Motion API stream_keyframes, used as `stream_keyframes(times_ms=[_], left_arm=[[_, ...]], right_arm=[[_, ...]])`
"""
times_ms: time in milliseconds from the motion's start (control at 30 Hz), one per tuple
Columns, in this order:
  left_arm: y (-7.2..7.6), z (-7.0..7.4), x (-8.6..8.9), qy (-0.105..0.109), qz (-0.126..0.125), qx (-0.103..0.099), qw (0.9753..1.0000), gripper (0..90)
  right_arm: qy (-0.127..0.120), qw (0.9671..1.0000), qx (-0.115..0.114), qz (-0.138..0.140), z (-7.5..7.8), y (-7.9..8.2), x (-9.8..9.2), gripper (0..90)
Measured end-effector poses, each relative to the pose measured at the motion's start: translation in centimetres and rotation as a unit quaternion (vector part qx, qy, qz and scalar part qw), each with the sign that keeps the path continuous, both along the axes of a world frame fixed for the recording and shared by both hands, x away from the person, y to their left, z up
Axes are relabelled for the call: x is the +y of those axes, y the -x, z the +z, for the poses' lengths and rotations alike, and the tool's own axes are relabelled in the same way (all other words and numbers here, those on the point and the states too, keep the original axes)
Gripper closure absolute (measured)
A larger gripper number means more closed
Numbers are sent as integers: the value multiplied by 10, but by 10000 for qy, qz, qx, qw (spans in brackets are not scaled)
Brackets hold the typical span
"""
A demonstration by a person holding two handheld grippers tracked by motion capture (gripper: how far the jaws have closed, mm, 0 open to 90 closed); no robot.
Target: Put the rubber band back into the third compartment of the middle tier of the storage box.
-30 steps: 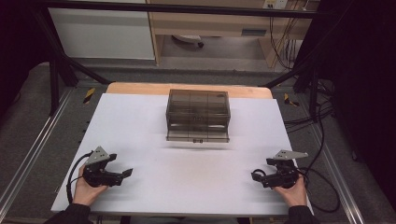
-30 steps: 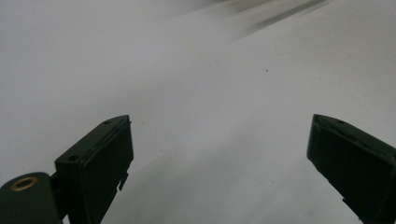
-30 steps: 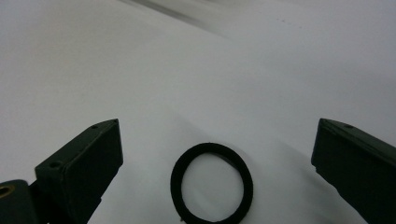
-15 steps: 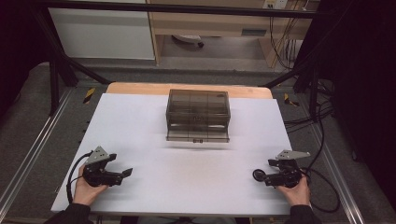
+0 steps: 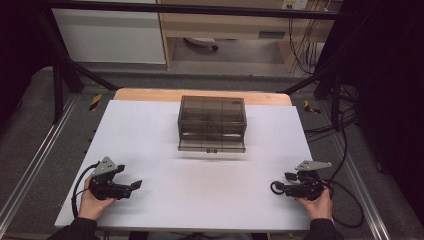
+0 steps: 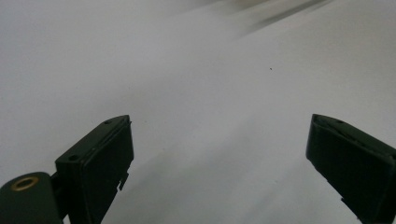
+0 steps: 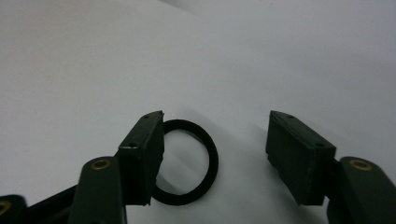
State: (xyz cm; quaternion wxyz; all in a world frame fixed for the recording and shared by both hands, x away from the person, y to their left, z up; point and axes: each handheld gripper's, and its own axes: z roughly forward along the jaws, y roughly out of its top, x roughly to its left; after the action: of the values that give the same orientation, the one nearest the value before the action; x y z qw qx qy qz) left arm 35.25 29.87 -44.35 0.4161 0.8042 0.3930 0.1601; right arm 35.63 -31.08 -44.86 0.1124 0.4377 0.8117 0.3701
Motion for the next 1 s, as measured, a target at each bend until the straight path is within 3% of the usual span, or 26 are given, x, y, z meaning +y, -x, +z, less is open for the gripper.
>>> stream_keyframes(times_ms=[1000], left_arm=[[0, -1, 0, -23, 12, 16, 10000, 76]], right_arm=[[135, 9999, 70, 23, 2, 2, 1, 752]])
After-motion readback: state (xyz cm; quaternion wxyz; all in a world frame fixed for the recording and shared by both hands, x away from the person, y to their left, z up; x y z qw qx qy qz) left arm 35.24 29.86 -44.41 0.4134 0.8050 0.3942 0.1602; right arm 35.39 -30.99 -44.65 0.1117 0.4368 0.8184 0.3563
